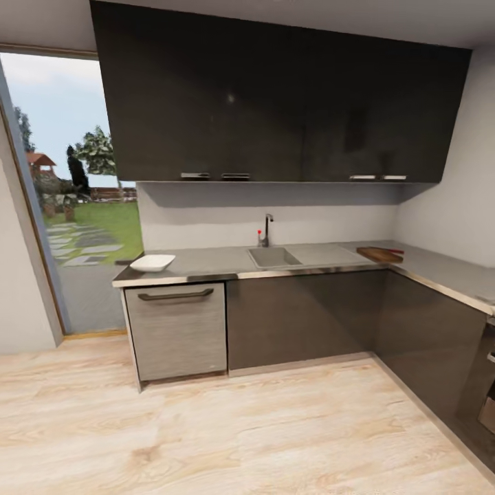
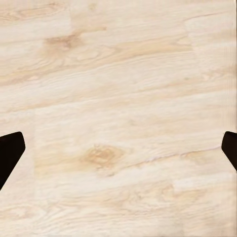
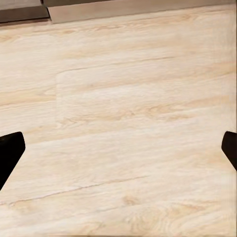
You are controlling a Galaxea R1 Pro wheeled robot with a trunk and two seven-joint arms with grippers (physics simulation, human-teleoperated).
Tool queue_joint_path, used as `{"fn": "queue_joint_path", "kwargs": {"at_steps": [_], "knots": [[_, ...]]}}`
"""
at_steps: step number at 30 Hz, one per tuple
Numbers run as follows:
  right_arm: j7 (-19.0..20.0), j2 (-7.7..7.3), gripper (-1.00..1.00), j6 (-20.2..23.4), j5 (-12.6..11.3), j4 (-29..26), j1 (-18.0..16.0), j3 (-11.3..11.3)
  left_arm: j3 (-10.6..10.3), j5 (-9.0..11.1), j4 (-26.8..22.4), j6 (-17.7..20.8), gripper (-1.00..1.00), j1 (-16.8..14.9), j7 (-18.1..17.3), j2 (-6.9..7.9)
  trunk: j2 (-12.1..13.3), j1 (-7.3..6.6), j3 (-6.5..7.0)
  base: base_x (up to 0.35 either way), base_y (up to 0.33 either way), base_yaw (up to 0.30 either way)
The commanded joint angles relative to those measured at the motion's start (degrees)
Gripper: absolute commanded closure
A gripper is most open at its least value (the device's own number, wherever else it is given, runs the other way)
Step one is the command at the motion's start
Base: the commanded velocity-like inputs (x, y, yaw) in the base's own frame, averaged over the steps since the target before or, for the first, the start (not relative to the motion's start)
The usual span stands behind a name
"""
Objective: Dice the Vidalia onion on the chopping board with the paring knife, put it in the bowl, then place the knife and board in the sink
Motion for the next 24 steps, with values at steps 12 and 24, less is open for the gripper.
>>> {"fn": "queue_joint_path", "kwargs": {"at_steps": [12, 24], "knots": [[-0.1, 0.09, -1.00, -0.2, 0.0, 0.3, 0.0, 0.0, 0.1, 0.0, -0.1, -0.1, -1.00, 0.0, 0.0, 0.00, 0.0, 0.00, 0.09, 0.000, 0.000, -0.141], [-0.2, 0.10, -1.00, -0.2, 0.0, 0.2, 0.0, 0.0, 0.1, 0.0, -0.2, -0.1, -1.00, 0.0, 0.0, -0.11, 0.0, 0.00, 0.09, 0.000, 0.000, -0.002]]}}
